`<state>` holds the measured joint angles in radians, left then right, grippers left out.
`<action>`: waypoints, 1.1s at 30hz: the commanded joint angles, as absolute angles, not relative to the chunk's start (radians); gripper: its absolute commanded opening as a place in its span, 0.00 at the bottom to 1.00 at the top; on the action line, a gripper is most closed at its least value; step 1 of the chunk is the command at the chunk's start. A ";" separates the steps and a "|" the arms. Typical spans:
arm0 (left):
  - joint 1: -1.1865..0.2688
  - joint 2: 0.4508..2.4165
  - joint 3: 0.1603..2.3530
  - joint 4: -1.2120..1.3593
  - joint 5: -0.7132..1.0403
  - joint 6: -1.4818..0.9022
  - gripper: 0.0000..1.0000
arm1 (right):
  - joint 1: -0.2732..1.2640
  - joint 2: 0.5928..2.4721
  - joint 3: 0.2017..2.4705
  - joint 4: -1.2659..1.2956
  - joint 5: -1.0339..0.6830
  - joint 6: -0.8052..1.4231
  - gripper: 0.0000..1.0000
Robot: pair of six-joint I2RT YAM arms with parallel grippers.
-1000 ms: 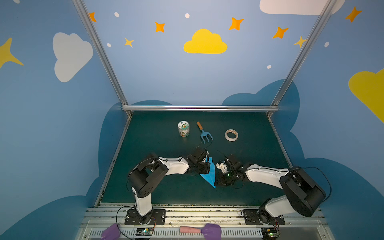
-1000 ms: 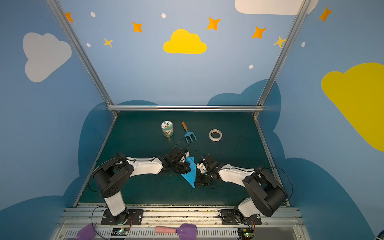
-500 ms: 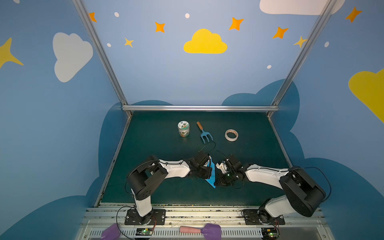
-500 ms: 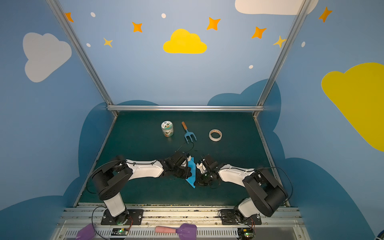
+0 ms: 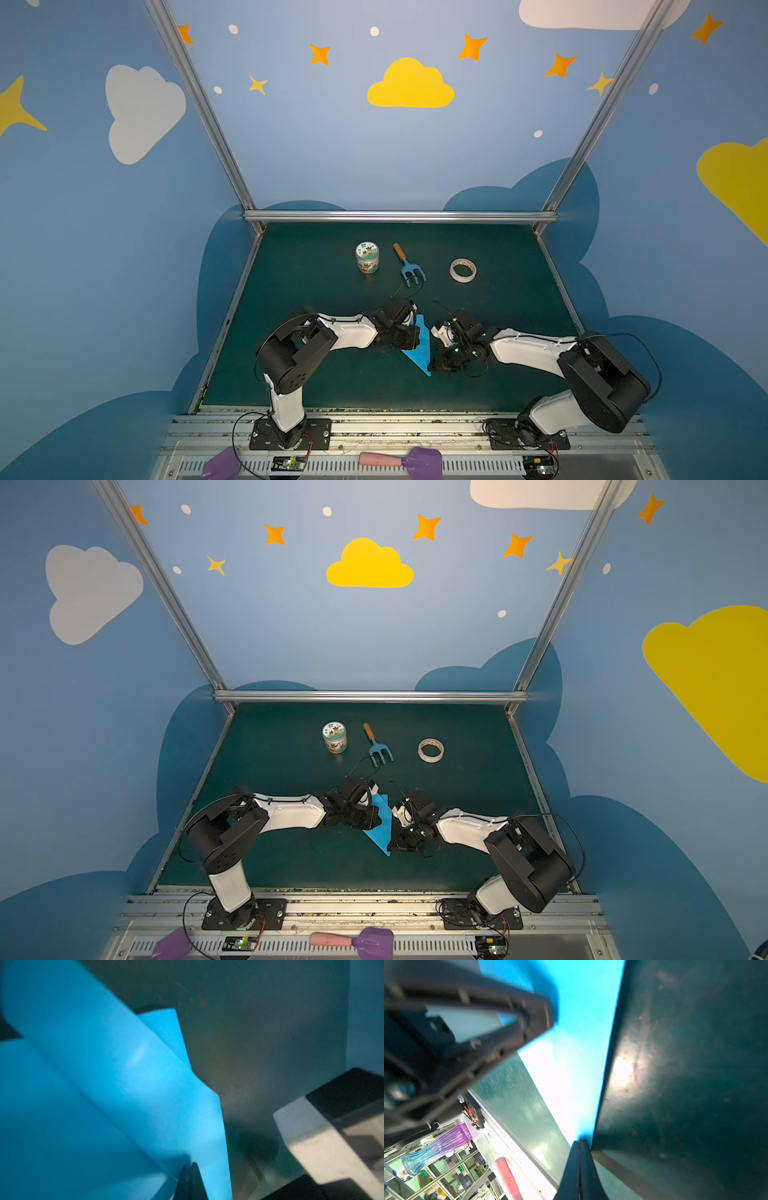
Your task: Fold a paper plane with a square sheet of paper (fold left side to right side)
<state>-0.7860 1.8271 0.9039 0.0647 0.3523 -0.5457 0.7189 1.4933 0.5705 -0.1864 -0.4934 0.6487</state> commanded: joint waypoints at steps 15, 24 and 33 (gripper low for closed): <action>-0.620 1.975 0.969 -0.092 0.269 -0.466 0.03 | 0.754 1.565 0.521 -0.250 -0.401 0.643 0.00; -0.537 2.011 0.972 -0.116 0.254 -0.459 0.04 | 0.754 1.559 0.516 -0.248 -0.400 0.647 0.00; -0.489 1.998 1.100 -0.233 0.229 -0.389 0.03 | 0.753 1.551 0.515 -0.259 -0.393 0.644 0.00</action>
